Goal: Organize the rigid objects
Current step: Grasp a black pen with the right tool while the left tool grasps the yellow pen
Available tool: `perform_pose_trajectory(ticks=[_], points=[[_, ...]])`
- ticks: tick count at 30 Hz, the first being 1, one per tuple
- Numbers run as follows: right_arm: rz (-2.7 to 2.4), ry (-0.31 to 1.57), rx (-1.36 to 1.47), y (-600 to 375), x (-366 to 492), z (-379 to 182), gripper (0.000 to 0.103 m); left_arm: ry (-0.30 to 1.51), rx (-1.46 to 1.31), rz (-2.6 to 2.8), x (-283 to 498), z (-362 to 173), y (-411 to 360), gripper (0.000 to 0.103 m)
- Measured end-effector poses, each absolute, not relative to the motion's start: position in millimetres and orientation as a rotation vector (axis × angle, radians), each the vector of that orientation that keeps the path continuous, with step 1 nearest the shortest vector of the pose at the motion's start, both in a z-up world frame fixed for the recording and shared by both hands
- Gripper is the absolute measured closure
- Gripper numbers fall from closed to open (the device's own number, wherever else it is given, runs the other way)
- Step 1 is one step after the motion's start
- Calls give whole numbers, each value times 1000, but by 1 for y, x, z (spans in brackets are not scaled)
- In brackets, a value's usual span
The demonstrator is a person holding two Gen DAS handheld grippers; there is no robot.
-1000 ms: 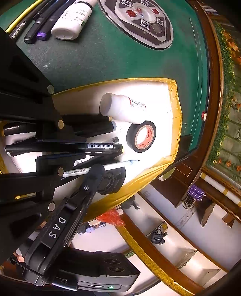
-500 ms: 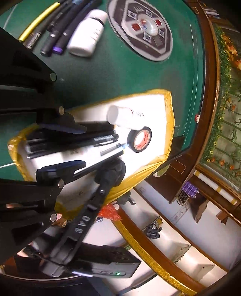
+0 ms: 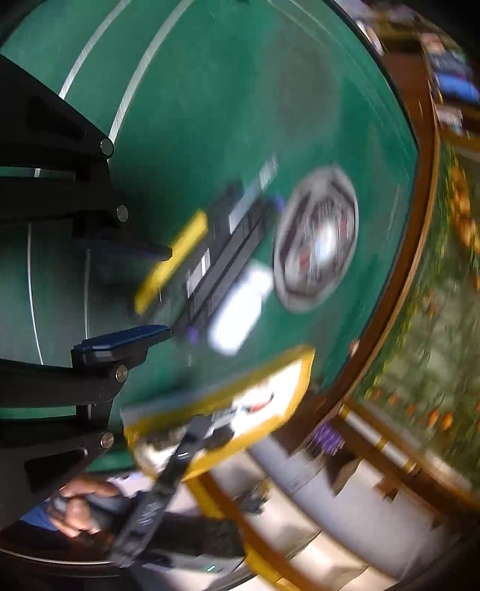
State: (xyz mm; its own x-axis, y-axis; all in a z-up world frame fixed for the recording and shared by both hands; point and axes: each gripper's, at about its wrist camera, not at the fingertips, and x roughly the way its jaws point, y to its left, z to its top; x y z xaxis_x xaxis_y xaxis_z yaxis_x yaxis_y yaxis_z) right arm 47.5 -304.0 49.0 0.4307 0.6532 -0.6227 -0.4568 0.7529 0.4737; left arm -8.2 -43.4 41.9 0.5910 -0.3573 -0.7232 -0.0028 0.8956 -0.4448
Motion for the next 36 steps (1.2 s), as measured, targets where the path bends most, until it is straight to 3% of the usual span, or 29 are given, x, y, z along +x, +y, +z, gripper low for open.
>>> perform_pose_trajectory(ticks=[7,15,36], points=[[752,981,71,-222,44,33,94,940,-467,-144,-19,22,-4,66],[738,1040,-32,-191,60,14,94,935,-466,-150,-26,22,6,66],[680,939,-254,-175,46,17,93,937,-486,-131,-30,20,16,66]])
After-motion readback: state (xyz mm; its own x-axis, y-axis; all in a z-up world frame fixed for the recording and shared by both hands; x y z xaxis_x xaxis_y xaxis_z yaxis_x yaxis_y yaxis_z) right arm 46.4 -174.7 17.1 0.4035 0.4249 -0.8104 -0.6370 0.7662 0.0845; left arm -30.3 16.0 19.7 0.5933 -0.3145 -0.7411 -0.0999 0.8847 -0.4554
